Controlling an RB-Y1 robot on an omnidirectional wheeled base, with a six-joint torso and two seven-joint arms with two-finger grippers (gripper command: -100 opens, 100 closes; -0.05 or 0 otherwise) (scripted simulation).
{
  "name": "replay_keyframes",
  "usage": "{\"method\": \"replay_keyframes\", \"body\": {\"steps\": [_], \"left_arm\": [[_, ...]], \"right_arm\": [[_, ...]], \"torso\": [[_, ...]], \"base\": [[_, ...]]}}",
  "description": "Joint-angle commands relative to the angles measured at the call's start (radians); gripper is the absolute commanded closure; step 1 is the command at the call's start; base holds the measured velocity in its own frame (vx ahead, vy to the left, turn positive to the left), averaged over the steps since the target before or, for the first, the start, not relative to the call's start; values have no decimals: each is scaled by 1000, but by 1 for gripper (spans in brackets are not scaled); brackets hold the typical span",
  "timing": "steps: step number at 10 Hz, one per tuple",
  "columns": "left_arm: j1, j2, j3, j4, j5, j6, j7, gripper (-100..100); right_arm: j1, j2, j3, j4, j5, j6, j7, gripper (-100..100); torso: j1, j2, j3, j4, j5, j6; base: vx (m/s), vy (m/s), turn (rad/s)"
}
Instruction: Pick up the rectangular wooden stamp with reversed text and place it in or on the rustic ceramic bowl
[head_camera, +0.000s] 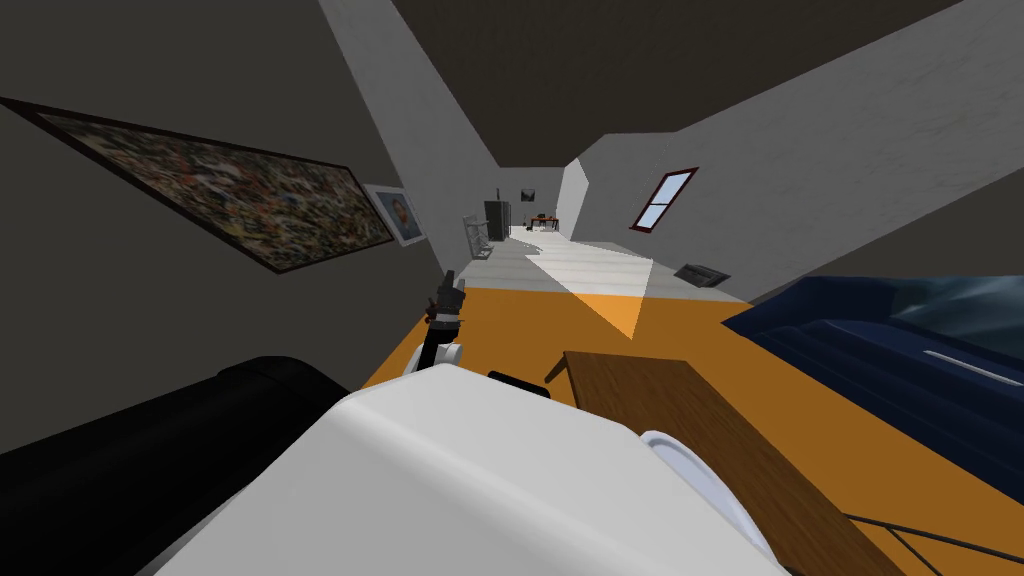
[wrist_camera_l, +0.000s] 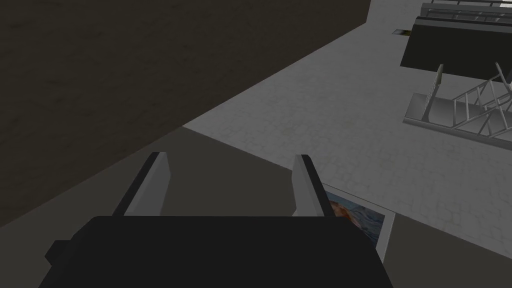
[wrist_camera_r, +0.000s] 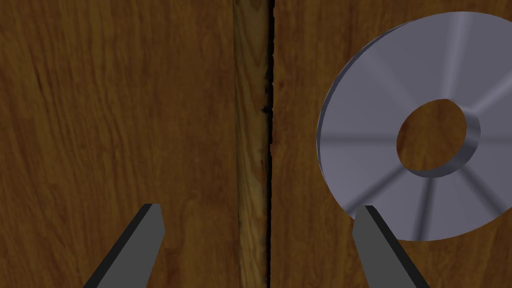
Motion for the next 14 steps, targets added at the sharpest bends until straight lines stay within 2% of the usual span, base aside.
{"method": "replay_keyframes", "body": {"steps": [1, 2, 3, 4, 8, 9, 10, 12, 13, 14], "left_arm": [[0, 0, 0, 0, 0, 0, 0, 0], [0, 0, 0, 0, 0, 0, 0, 0], [0, 0, 0, 0, 0, 0, 0, 0], [0, 0, 0, 0, 0, 0, 0, 0], [0, 0, 0, 0, 0, 0, 0, 0], [0, 0, 0, 0, 0, 0, 0, 0], [0, 0, 0, 0, 0, 0, 0, 0], [0, 0, 0, 0, 0, 0, 0, 0], [0, 0, 0, 0, 0, 0, 0, 0], [0, 0, 0, 0, 0, 0, 0, 0]], "right_arm": [[-15, 16, -7, 38, -5, -12, 27, -100], [-20, 39, -1, 48, -5, 5, 29, -100], [-16, 28, -3, 38, -4, -1, 23, -100], [-17, 30, -2, 39, -4, -1, 25, 100], [-17, 30, -2, 39, -4, -1, 24, 100], [-17, 30, -2, 39, -4, -1, 24, 0], [-12, 0, -11, 32, -5, -23, 26, 100], [-12, 0, -11, 32, -5, -23, 26, 100], [-7, -24, -17, 23, -4, -40, 23, 100], [-8, -15, -11, 21, -2, -28, 18, 100]], "torso": [[0, 0, 0, 0, 0, 0], [2, 0, 0, 0, 0, 0], [1, 0, 0, 0, 0, 0], [1, 0, 0, 0, 0, 0], [1, 0, 0, 0, 0, 0], [1, 0, 0, 0, 0, 0], [1, 0, 0, 0, 0, 0], [4, 0, 0, 0, 1, 0], [3, -1, 0, 0, 1, 0], [4, -1, 0, 0, 1, 0]], "base": [[-6, -20, 3], [-6, -31, 38], [-3, -17, 12], [0, 0, 0], [0, 0, 0], [0, 0, 0], [6, 42, -59], [10, 43, -22], [12, 39, -30], [7, 20, -7]]}}
